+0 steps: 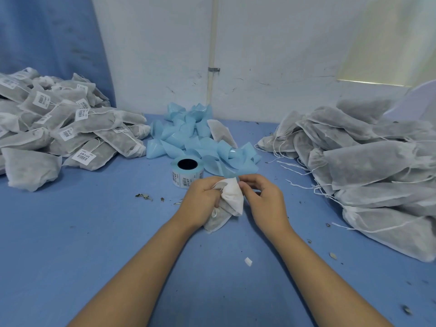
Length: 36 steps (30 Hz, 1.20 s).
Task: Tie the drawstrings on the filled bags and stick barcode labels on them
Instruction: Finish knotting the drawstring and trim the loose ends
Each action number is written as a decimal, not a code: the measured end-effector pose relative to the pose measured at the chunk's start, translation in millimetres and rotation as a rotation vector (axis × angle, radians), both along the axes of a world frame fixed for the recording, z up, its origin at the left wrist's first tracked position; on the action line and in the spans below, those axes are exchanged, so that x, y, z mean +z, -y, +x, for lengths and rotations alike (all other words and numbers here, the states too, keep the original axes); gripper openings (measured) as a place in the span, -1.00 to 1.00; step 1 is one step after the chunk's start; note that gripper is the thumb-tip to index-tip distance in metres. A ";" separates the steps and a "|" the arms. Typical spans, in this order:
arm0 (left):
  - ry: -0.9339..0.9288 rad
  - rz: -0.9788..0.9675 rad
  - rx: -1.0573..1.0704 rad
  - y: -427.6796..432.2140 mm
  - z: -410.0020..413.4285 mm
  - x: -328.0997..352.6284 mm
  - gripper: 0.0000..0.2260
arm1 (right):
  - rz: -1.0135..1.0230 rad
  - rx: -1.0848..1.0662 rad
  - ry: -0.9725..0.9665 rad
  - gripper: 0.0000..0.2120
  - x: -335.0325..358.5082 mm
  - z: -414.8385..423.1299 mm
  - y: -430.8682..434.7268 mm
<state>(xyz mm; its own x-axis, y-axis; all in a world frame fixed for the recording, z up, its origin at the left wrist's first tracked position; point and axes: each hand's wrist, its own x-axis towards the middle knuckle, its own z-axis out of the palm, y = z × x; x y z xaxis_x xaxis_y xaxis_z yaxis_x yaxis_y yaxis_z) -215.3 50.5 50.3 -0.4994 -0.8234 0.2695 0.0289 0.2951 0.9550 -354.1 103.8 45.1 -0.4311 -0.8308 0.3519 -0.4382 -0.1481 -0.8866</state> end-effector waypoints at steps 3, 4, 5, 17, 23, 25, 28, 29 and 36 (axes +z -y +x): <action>0.001 0.014 -0.013 0.4 0.1 -0.4 -0.64 | 0.002 -0.008 -0.002 -0.88 0.4 -0.8 0.7; 0.007 0.017 -0.011 0.2 0.2 -0.2 -0.63 | 0.004 -0.009 -0.009 -0.87 0.4 -1.0 0.6; 0.008 0.019 -0.010 0.0 0.2 -0.2 -0.63 | 0.004 -0.013 -0.015 -0.87 0.3 -1.4 0.7; 0.016 -0.003 0.097 -0.9 -0.7 1.9 -0.61 | -0.083 -0.200 0.182 -0.82 -0.1 -10.7 0.1; 0.010 0.076 0.185 2.3 -2.2 3.1 -0.45 | -0.108 -0.218 0.281 -0.79 1.0 -10.6 -0.7; -0.013 0.070 0.186 1.2 -2.3 5.7 -0.47 | -0.105 -0.213 0.307 -0.76 2.3 -10.8 -1.5; -0.095 0.107 0.197 -0.6 -4.3 12.5 -0.42 | -0.101 -0.192 0.364 -0.76 5.4 -8.9 -3.4; -0.131 0.141 0.201 -0.4 -5.2 15.0 -0.40 | -0.109 -0.184 0.391 -0.79 6.3 -8.1 -4.1; -0.373 0.355 0.228 1.0 -11.1 24.6 -0.75 | -0.091 -0.176 0.587 -0.81 11.8 -5.8 -4.0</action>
